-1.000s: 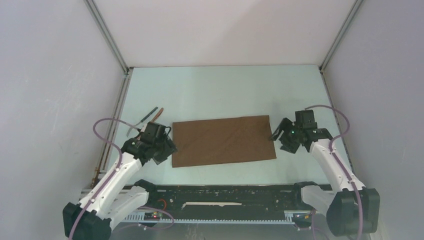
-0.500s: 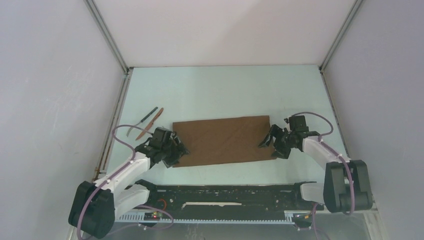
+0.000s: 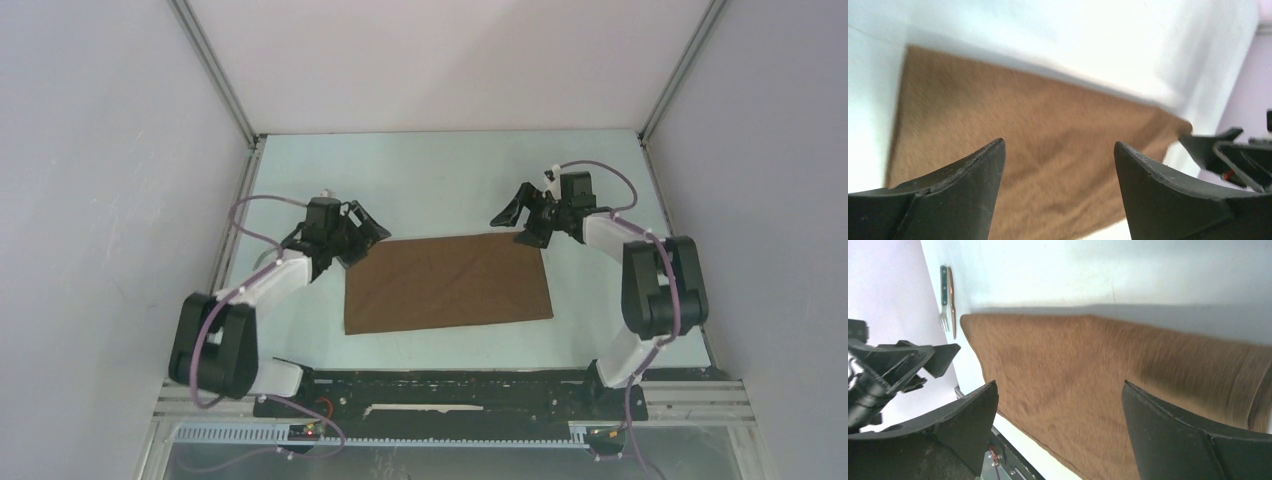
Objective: Fold the napkin into a case and place the utensils inside
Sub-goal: Pick up the rectangle-folded napkin from the center of the board.
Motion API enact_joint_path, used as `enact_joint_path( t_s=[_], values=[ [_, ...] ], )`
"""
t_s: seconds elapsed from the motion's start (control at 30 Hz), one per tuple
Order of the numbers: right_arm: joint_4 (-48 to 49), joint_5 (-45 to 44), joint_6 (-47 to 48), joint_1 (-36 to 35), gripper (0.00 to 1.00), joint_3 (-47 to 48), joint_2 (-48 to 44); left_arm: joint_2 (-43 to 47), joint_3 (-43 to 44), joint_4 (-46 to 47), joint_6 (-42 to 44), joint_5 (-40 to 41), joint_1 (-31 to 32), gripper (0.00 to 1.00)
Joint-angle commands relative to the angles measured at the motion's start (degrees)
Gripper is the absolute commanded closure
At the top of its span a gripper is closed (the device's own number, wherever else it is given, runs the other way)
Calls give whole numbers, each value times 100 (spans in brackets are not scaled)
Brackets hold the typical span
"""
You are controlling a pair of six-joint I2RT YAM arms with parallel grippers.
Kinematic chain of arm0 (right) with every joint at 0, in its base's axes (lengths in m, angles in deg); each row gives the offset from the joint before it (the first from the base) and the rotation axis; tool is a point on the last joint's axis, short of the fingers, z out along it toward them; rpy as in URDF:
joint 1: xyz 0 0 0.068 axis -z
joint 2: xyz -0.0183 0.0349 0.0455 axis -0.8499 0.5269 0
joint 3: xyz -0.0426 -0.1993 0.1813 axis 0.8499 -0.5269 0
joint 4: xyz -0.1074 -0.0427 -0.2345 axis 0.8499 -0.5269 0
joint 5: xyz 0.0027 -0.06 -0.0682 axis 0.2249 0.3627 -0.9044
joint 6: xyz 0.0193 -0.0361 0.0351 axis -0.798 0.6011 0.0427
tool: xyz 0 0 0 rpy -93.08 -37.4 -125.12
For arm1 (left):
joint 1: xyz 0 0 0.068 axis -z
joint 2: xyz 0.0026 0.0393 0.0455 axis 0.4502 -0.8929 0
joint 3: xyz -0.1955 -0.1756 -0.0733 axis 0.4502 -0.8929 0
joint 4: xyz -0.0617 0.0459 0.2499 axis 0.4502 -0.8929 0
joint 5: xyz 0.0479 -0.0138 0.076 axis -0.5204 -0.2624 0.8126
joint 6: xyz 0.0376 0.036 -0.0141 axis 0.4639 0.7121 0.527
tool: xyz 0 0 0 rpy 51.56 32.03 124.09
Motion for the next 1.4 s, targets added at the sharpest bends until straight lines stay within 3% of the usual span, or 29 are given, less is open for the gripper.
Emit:
enact_joint_path(
  t_s=[0.0, 0.4, 0.47, 0.7, 0.93, 1.1, 1.27, 1.37],
  values=[
    [646, 504, -360, 201, 0, 335, 666, -839, 283, 642, 95, 136, -424, 14],
    [957, 702, -318, 891, 0, 590, 1752, -1812, 493, 890, -66, 507, -949, 14],
    [527, 590, -206, 901, 0, 816, 1831, -1947, 552, 889, -68, 476, -1034, 14],
    [-501, -70, 307, 920, 0, 1253, 1470, -1814, 744, 465, 160, 491, -1061, 14],
    [-589, 218, 224, 302, 0, 1259, 973, -1376, 1085, 303, 170, -88, -626, 13],
    [-243, 521, -67, 271, 1, 1259, 1384, -1992, 1203, 309, -81, -278, -686, 13],
    [-266, 329, 46, 598, 0, 1134, 1689, -2221, 1283, 98, -4, 360, -743, 12],
    [-267, 203, 226, 818, 0, 1124, 1738, -2474, 1349, 20, -42, 296, -896, 12]
  ],
)
